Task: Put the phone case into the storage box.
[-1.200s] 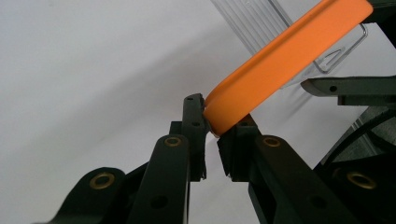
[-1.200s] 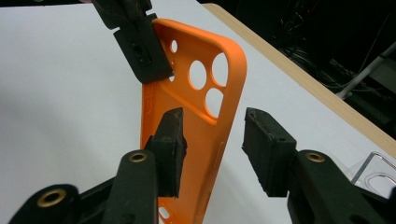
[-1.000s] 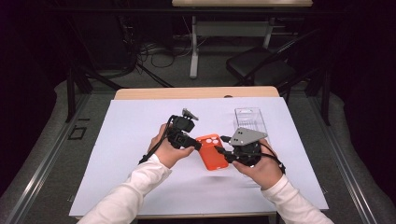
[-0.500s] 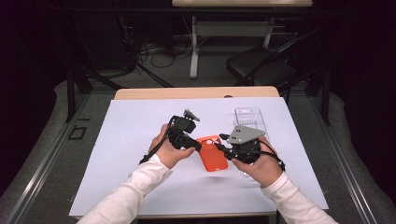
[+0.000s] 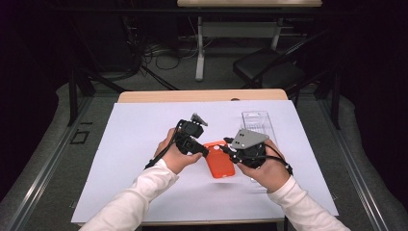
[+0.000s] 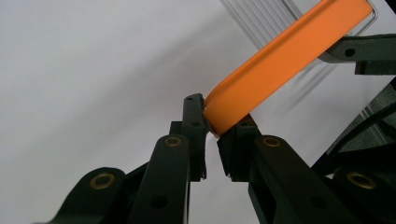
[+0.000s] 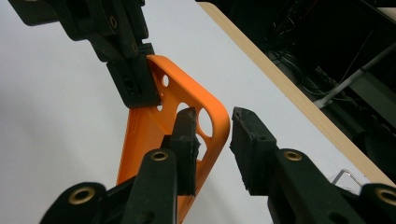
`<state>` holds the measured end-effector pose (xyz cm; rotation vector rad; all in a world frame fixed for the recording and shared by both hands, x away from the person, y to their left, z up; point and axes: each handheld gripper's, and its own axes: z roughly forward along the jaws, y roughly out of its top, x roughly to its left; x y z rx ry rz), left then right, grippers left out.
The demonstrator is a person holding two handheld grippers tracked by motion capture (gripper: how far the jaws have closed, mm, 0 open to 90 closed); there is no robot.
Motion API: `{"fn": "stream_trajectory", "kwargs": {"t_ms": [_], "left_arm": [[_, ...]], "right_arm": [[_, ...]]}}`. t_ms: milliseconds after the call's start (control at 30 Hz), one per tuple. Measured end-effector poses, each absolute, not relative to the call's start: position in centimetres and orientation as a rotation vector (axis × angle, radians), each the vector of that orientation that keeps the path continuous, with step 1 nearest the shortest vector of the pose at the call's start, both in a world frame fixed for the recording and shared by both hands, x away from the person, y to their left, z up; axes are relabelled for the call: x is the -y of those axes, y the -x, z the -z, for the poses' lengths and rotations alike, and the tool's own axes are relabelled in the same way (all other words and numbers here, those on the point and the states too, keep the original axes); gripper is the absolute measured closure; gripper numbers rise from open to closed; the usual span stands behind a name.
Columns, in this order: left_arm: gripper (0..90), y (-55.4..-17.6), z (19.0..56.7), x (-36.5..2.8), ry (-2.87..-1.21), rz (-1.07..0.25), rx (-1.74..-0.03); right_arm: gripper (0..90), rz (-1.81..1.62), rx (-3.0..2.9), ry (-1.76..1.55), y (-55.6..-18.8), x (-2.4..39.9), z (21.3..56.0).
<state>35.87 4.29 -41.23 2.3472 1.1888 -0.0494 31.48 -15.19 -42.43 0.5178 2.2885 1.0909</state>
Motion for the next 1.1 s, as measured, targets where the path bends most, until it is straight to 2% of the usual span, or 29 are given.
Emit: {"fn": "stream_trajectory", "kwargs": {"t_ms": [533, 1100], "left_arm": [[81.5, -35.85, 41.30, -4.07, -2.359, 0.050, -1.191], [81.3, -35.90, 41.35, -3.97, -2.372, 0.057, -1.186]], "right_arm": [[77.6, -1.011, -2.284, -0.455, -31.28, 14.66, 42.12], [79.1, -0.933, -2.278, -0.414, -31.04, 14.29, 42.14]]}}
